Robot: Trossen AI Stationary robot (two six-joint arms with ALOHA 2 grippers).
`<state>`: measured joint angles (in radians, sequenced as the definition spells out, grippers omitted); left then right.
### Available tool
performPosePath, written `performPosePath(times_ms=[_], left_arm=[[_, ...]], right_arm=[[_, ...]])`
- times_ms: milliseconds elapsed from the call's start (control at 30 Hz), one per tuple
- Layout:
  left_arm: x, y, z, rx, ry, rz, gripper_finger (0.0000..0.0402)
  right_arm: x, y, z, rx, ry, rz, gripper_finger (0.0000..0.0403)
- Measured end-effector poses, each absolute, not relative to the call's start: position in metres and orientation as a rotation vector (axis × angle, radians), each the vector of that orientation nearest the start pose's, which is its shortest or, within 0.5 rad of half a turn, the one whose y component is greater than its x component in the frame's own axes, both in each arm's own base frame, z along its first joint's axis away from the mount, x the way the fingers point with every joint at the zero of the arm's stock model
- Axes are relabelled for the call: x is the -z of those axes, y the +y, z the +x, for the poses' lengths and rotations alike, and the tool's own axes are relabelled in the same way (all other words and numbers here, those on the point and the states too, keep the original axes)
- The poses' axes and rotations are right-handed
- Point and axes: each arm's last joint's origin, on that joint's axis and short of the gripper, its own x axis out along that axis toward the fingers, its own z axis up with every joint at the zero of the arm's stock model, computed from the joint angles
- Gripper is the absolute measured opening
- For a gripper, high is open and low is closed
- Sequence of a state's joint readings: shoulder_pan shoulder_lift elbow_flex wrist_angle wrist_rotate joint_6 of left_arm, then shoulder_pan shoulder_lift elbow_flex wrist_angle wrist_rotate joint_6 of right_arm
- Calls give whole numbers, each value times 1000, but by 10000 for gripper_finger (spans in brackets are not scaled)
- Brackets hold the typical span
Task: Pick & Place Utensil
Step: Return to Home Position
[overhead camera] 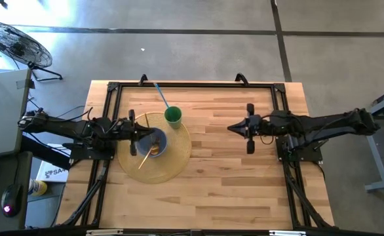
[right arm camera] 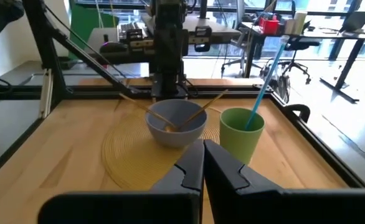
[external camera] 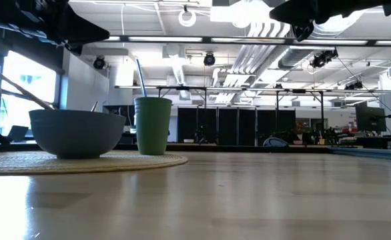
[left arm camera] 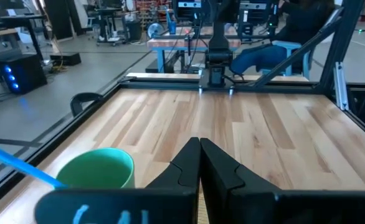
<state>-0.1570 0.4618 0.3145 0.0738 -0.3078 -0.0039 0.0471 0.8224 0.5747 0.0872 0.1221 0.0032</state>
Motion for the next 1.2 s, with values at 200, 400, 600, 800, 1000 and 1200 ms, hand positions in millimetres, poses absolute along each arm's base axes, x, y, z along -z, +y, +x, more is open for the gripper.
performPosePath(times_ms=[200,400,600,800,1000,1200], left_arm=[[-237,-12,130,-141,76,7,1],[-237,-12,130,-126,77,6,1],[-235,-12,130,-125,96,10,1],[-235,-12,130,-125,94,10,1],[-236,-12,130,-124,88,8,1],[-236,-12,130,-123,87,4,1]], right_arm=[[-273,6,188,42,149,14,1],[-240,5,179,63,176,73,2],[-241,4,158,78,117,71,2],[-251,3,132,76,67,60,2],[-246,2,118,76,48,70,1],[-206,1,116,107,61,128,1]])
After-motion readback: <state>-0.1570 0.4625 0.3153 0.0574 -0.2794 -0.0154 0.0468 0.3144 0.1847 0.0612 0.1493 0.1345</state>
